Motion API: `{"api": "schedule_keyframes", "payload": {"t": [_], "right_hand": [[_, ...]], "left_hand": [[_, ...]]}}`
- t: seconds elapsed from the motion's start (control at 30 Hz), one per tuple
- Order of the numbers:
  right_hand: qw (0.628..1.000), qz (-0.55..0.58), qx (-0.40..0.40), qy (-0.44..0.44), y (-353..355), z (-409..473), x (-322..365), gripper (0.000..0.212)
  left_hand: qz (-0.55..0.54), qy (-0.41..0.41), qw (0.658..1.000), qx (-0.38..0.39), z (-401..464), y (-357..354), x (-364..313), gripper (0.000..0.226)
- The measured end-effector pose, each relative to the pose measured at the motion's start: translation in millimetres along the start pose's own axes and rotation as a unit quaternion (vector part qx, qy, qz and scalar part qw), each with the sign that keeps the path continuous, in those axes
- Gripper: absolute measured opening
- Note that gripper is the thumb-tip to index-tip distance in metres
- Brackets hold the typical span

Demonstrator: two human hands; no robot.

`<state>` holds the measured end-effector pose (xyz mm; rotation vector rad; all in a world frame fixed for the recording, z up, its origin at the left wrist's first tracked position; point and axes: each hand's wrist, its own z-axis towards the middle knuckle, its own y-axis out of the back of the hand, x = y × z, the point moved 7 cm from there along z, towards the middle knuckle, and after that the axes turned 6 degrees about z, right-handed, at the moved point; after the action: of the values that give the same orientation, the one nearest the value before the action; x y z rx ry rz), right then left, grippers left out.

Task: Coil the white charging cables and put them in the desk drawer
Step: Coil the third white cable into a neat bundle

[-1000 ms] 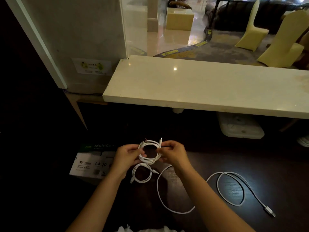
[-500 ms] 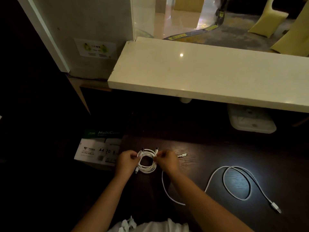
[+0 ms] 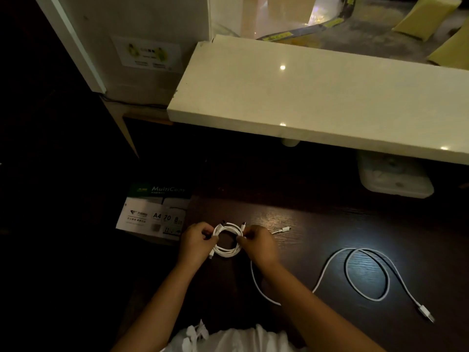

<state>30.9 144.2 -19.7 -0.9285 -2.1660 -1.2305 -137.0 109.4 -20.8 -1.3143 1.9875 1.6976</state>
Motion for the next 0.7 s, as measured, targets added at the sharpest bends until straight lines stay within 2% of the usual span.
{"api": "schedule_keyframes", "payload": {"t": [0.13, 0.33, 0.43, 0.5, 0.57, 0.7], "right_hand": [[1.0, 0.023, -0.009, 0.011, 6, -2, 2, 0.021], [0.999, 0.034, -0.023, 0.034, 16, -8, 3, 0.019], [0.997, 0.031, -0.034, 0.061, 29, -14, 2, 0.019], [0.995, 0.015, -0.045, 0.083, 43, -17, -3, 0.02], [0.994, -0.026, -0.05, 0.096, 60, -19, -16, 0.019], [0.985, -0.094, -0.049, 0.138, 96, -30, -52, 0.027]], "left_hand": [[0.005, -0.016, 1.0, 0.001, -1, 0, -2, 0.012], [0.055, -0.035, 0.998, -0.011, -5, 1, -9, 0.032], [0.095, -0.092, 0.988, -0.084, -16, 11, -28, 0.037], [0.107, -0.159, 0.977, -0.096, -27, 8, -52, 0.036], [0.127, -0.226, 0.964, -0.057, -39, -10, -78, 0.034], [0.177, -0.331, 0.923, 0.088, -73, -75, -115, 0.033]]}}
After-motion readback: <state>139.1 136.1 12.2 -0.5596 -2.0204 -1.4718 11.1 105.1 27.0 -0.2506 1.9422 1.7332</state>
